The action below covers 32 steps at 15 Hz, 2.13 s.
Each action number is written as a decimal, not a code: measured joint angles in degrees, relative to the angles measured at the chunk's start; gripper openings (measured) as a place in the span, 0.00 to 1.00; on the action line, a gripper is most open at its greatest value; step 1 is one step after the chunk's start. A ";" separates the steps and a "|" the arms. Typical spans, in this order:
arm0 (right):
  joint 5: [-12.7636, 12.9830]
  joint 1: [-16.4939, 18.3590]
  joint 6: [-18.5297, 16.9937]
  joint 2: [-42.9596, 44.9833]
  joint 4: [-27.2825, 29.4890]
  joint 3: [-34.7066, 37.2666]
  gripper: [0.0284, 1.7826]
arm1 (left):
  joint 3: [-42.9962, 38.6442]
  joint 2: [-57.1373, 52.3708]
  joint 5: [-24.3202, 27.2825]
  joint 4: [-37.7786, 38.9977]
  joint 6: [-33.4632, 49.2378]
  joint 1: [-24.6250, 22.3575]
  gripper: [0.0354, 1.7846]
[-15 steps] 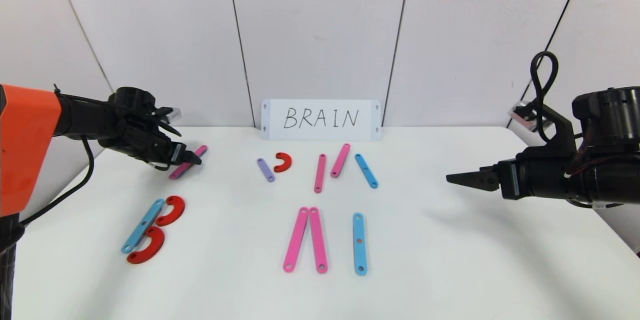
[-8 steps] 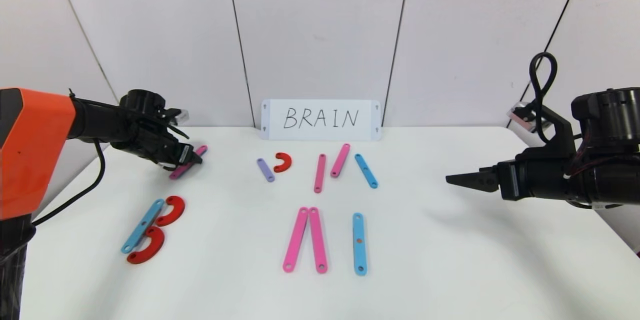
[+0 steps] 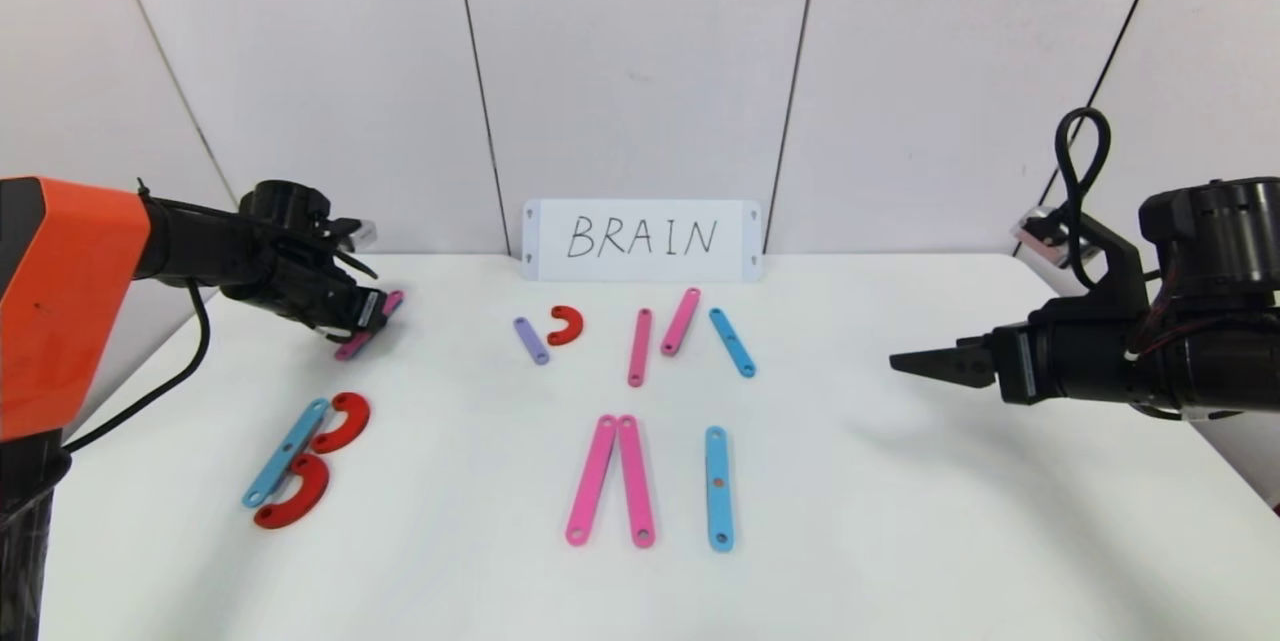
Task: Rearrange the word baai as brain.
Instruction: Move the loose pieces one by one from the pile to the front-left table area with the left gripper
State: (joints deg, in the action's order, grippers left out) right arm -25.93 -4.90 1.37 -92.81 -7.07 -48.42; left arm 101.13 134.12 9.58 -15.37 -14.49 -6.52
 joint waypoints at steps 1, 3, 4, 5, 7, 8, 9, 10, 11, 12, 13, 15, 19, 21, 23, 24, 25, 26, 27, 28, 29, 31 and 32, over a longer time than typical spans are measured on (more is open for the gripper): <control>-0.02 0.00 0.00 0.00 0.02 0.00 0.97 | -0.23 -0.20 0.01 -0.17 0.22 0.07 0.15; 0.00 0.00 0.00 0.00 0.02 0.00 0.97 | -0.98 -1.24 0.00 -0.89 1.52 0.55 0.15; 0.02 0.00 -0.02 0.00 0.00 0.00 0.97 | -1.79 -2.17 -0.02 -1.27 2.86 1.12 0.15; 0.00 0.00 -0.05 0.00 0.02 0.00 0.97 | -2.60 -3.28 0.00 -1.30 4.17 1.65 0.15; 0.00 0.02 -0.02 0.00 0.02 0.00 0.97 | -4.88 -6.51 -0.05 -1.55 7.12 2.83 0.15; 0.00 0.00 0.00 0.00 0.00 0.00 0.97 | -6.34 -8.24 -0.13 -1.60 8.94 3.50 0.15; 0.02 -0.02 -0.05 0.00 0.00 0.00 0.97 | -8.08 -10.23 -0.41 -1.62 10.84 4.24 0.15; 0.07 0.00 -0.05 0.00 0.00 0.00 0.97 | -10.36 -12.46 -1.54 -1.62 12.61 5.29 0.15; 0.09 0.00 -0.05 0.00 0.02 0.00 0.97 | -12.61 -14.49 -3.33 -1.63 14.08 6.52 0.15; 0.09 -0.02 -0.05 0.00 0.00 0.00 0.97 | -14.95 -16.35 -5.40 -1.60 15.53 7.78 0.15; 0.09 -0.02 -0.07 0.02 0.00 0.00 0.97 | -17.57 -18.19 -7.05 -1.60 17.14 9.00 0.15; 0.07 0.00 -0.07 0.15 0.02 0.02 0.97 | -23.24 -21.33 -8.16 -1.52 19.53 11.20 0.15; 0.07 0.00 -0.07 0.17 0.00 0.09 0.97 | -32.04 -24.89 -10.70 -1.41 23.17 16.27 0.15; 0.09 0.00 -0.07 0.13 0.02 0.09 0.97 | -34.71 -25.66 -12.30 -1.35 25.08 18.81 0.15; 0.09 0.00 -0.07 0.09 0.02 0.09 0.97 | -36.33 -26.12 -12.61 -1.44 27.44 20.91 0.15; 0.07 0.00 -0.07 0.09 0.02 0.09 0.97 | -36.78 -26.15 -12.64 -1.41 27.99 21.59 0.15; 0.07 0.00 -0.07 0.09 0.00 0.09 0.97 | -37.17 -26.12 -12.67 -1.40 28.05 21.93 0.15; 0.07 0.00 -0.07 0.09 0.00 0.09 0.97 | -37.46 -26.04 -12.71 -1.38 28.00 22.15 0.15; 0.07 0.00 -0.07 0.09 0.02 0.09 0.97 | -37.66 -25.93 -12.82 -1.44 28.05 22.22 0.15; 0.09 0.00 -0.07 0.09 0.00 0.09 0.97 | -37.79 -25.77 -12.96 -1.51 28.10 22.28 0.15; 0.07 0.00 -0.07 0.09 0.02 0.09 0.97 | -37.99 -25.64 -12.96 -1.49 28.10 22.33 0.15; 0.09 0.00 -0.07 0.09 0.02 0.09 0.97 | -38.64 -25.51 -12.97 -1.46 28.21 22.67 0.15; 0.09 0.00 -0.07 0.09 0.02 0.09 0.97 | -38.86 -25.47 -12.97 -1.49 28.32 22.86 0.15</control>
State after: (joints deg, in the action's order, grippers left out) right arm -25.84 -4.90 1.29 -92.72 -7.05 -48.34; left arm 62.27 108.65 -3.39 -16.86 13.82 16.34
